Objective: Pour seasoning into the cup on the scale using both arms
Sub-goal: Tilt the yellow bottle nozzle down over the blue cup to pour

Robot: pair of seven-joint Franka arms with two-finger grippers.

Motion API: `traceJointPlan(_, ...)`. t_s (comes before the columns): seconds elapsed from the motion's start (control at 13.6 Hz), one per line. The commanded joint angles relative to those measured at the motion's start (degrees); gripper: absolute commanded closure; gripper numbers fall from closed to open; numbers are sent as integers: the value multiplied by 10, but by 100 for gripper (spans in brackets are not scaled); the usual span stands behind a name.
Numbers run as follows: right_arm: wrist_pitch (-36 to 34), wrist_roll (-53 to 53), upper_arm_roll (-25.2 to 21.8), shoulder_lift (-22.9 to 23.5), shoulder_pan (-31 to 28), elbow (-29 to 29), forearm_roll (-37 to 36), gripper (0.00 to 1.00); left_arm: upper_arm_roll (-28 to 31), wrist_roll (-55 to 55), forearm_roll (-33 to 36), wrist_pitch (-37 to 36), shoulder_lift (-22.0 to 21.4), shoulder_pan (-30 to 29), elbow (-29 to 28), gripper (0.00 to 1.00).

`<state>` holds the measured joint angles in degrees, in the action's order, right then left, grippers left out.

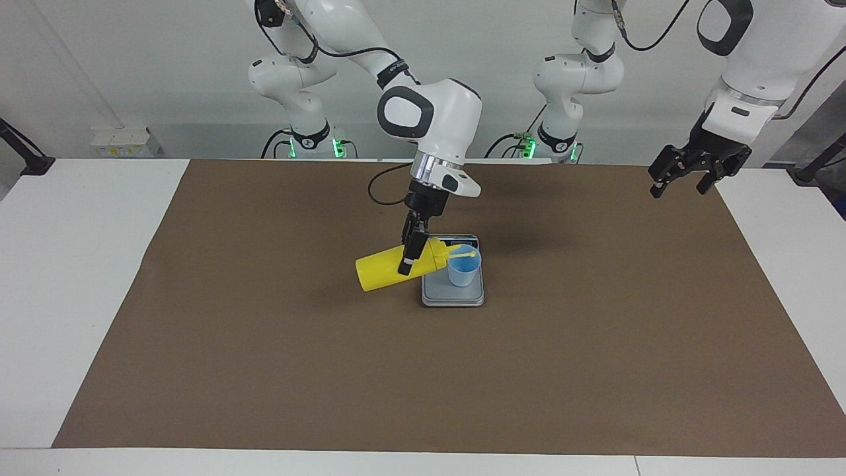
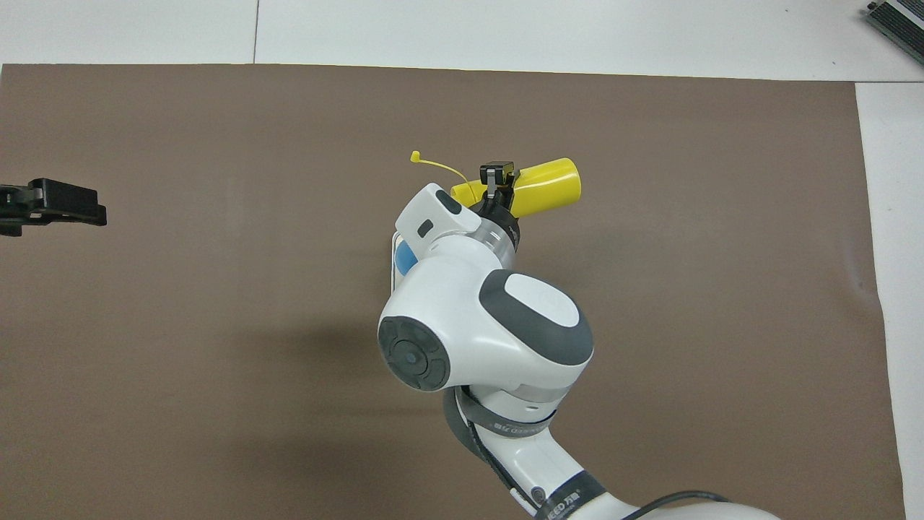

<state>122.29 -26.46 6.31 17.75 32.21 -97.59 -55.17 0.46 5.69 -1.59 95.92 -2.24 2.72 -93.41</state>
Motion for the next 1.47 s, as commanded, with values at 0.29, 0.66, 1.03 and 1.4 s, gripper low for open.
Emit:
traceJointPlan(0.29,-86,74,2,42,51,-2,-188,100,5,0,-3,1,-14,4,-14,0)
traceJointPlan(0.66,-112,127,2,44,57,-31,-260,100,5,0,-3,1,-14,4,-14,0)
traceJointPlan(1.03,-113,148,2,43,65,-58,-295,100,5,0,-3,1,-15,4,-14,0)
traceJointPlan(1.4,-108,149,3,40,67,-69,-295,100,5,0,-3,1,-15,4,-14,0)
